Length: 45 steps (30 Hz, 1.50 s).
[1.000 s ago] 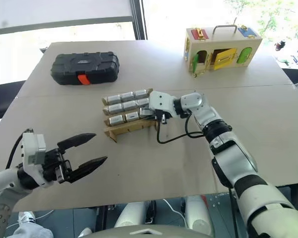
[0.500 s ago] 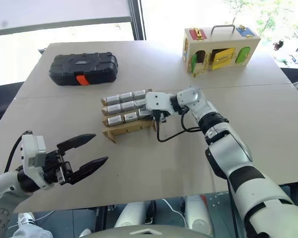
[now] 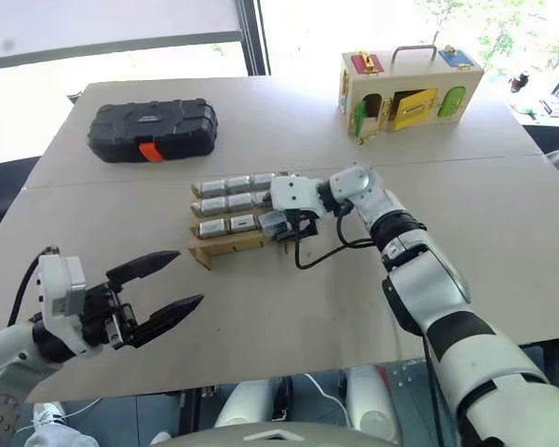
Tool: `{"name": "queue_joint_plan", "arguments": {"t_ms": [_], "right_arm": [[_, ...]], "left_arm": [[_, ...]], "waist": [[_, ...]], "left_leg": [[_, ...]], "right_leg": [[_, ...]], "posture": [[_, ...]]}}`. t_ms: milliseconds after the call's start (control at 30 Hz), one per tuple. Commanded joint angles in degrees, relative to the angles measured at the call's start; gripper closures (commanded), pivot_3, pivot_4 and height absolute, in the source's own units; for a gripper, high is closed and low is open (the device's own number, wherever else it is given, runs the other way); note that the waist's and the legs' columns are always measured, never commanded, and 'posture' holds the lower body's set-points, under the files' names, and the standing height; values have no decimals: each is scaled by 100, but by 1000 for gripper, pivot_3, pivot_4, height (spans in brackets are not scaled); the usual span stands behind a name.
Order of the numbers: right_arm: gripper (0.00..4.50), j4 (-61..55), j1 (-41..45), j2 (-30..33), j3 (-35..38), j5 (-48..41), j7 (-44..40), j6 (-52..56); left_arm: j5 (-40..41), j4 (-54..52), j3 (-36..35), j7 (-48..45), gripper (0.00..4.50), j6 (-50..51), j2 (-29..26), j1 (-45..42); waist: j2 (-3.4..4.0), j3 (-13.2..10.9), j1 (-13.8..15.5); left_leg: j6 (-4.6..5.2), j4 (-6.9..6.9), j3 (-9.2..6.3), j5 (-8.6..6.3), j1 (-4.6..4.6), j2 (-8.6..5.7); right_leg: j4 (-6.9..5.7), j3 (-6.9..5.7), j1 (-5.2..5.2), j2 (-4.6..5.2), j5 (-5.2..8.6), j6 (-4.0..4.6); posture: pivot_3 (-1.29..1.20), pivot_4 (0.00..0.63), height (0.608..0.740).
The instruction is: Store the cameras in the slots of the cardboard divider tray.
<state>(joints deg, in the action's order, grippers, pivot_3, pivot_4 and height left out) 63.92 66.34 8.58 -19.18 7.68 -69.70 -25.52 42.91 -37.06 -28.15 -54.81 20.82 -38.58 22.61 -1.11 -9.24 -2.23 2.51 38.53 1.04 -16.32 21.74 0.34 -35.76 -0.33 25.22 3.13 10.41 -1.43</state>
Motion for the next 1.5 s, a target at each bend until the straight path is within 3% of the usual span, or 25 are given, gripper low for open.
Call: {"name": "queue_joint_plan", "arguments": {"t_ms": [33, 267, 600, 1000, 1067, 1300, 1500], "right_arm": [[96, -265, -59, 113, 136, -59, -19, 3], [96, -1259, -393, 345, 145, -175, -20, 53], [96, -2882, -975, 472, 99, -328, 223, 1072], [96, -3010, -1196, 416, -128, -160, 515, 1305], [894, -2978, -1188, 419, -129, -144, 560, 1298], [894, -3019, -1210, 448, -157, -183, 500, 1350], [3605, -3121, -1252, 473, -194, -205, 442, 1428]], "left_arm": [[24, 29, 42, -47, 0, -96, -41, -63], [29, 110, 42, -116, 0, -109, -79, -97], [-36, 198, 122, -160, 0, -138, -76, -201], [-100, 177, 124, -174, 0, -194, -29, -111], [-104, 170, 116, -172, 0, -205, -23, -79], [-103, 150, 128, -135, 0, -230, -17, -44], [-106, 132, 155, -116, 0, -243, -6, -38]], "waist": [[0, 0, -5], [0, 0, 0], [0, 0, 2], [-1, 0, 4], [-1, 1, 4], [-1, 1, 5], [-3, 1, 5]], "left_leg": [[0, 0, 0, 0, 0, 0], [-1, -5, 0, 1, 5, 0], [9, -6, 0, -5, 5, 0], [2, -6, 4, 0, 5, 0], [7, -6, 4, -3, 5, 0], [6, -6, 5, -3, 5, 0], [9, -6, 6, -4, 3, 0]], "right_leg": [[0, 0, 0, -1, 0, 0], [3, -1, 5, -1, 0, -1], [-1, 0, 9, -3, 0, -1], [1, 1, 10, -10, 0, -1], [1, 2, 10, -11, 0, -1], [1, 2, 9, -15, 0, -1], [-1, 3, 9, -21, 0, -1]], "posture": [[0, 150, 740], [0, 150, 740], [0, 150, 740], [0, 150, 740], [0, 150, 740], [0, 150, 740], [0, 150, 740]]}}
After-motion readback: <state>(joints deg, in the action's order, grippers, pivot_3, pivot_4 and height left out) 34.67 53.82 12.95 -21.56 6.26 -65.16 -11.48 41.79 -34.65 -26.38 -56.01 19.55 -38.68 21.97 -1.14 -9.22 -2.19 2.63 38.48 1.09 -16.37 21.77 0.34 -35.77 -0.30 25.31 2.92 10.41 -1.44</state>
